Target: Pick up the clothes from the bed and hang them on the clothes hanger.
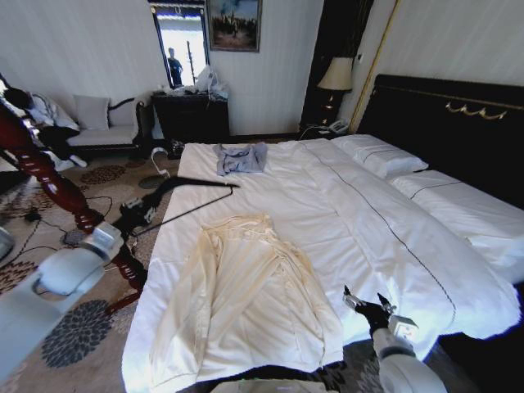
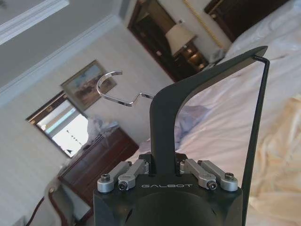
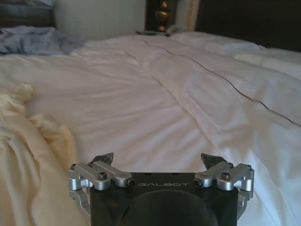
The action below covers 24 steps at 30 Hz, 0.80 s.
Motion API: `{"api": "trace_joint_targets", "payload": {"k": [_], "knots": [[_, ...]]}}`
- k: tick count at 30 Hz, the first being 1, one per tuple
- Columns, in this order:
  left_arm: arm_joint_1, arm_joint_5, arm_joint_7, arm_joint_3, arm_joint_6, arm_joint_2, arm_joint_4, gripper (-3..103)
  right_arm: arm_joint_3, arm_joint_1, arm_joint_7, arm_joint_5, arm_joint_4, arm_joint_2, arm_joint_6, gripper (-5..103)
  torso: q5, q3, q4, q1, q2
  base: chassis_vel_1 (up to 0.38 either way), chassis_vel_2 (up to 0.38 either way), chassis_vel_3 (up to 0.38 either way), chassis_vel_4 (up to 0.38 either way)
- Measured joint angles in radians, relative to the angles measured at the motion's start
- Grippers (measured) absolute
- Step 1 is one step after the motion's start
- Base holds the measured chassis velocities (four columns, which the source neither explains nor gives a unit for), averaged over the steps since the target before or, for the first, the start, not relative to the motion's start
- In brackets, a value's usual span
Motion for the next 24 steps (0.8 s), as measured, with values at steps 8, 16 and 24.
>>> {"api": "trace_joint_targets", "payload": {"k": [8,16,24], "knots": [[-0.026,0.121,0.052,0.089,-0.123,-0.044,0.106,22,-0.112,0.228,-0.081,0.062,-0.102,-0.209,-0.029,100,0.0001,0.0,-0.0006,0.0,0.0,0.0,0.0,0.0,0.0],[0.014,0.137,0.055,0.049,-0.136,-0.049,0.132,22,-0.367,0.538,-0.11,0.036,-0.289,-0.262,-0.048,100,0.0,0.0,-0.0007,0.0,0.0,0.0,0.0,0.0,0.0],[0.023,0.129,0.081,0.03,-0.153,-0.048,0.154,22,-0.58,0.772,-0.119,-0.024,-0.441,-0.243,-0.059,100,-0.0002,0.0,-0.0008,0.0,0.0,0.0,0.0,0.0,0.0]]}}
